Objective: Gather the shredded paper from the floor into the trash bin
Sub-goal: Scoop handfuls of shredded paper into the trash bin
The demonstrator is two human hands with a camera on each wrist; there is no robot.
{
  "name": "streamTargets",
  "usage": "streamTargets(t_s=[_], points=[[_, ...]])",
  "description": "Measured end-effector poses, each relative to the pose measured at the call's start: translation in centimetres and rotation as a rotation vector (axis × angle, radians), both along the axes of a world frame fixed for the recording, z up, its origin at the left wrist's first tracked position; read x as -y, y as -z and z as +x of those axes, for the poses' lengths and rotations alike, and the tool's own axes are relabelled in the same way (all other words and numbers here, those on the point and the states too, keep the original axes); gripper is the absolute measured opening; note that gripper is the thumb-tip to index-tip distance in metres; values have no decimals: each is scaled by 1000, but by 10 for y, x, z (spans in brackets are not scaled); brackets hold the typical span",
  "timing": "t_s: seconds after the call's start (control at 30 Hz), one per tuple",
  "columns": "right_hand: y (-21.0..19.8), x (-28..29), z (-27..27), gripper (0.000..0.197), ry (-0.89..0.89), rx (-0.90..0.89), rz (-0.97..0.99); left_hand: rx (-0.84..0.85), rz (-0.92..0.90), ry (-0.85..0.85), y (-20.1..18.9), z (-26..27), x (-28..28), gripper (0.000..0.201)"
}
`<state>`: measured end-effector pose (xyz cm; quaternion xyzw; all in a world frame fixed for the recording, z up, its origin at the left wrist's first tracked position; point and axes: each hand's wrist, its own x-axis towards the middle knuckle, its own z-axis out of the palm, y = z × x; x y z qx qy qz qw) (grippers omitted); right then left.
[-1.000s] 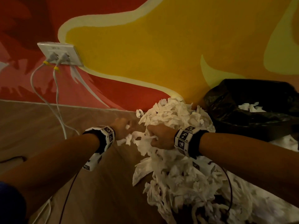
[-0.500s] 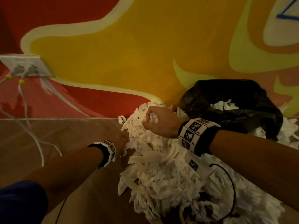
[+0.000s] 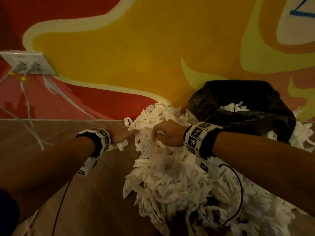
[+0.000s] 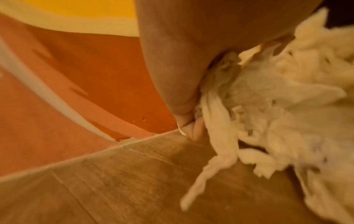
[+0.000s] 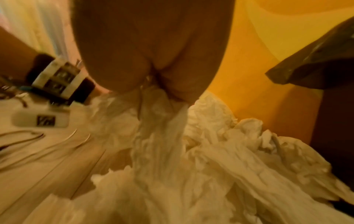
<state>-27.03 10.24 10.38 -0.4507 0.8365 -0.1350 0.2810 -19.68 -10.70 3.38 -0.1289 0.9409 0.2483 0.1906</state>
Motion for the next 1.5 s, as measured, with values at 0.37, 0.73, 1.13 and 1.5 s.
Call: streamTargets(t_s=[0.37, 0.73, 1.13, 1.5], points=[[67, -1, 13, 72, -250, -226, 468, 58, 189, -252, -19, 7, 4, 36], [21, 4, 5, 21, -48, -217, 69, 151, -54, 263, -4, 18, -41, 23], [-37, -22, -6, 42, 128, -94, -227, 261, -235, 406, 12, 13, -77, 38], [-52, -66, -29, 33, 263, -2, -365, -46, 126, -112, -58, -31, -57, 28]])
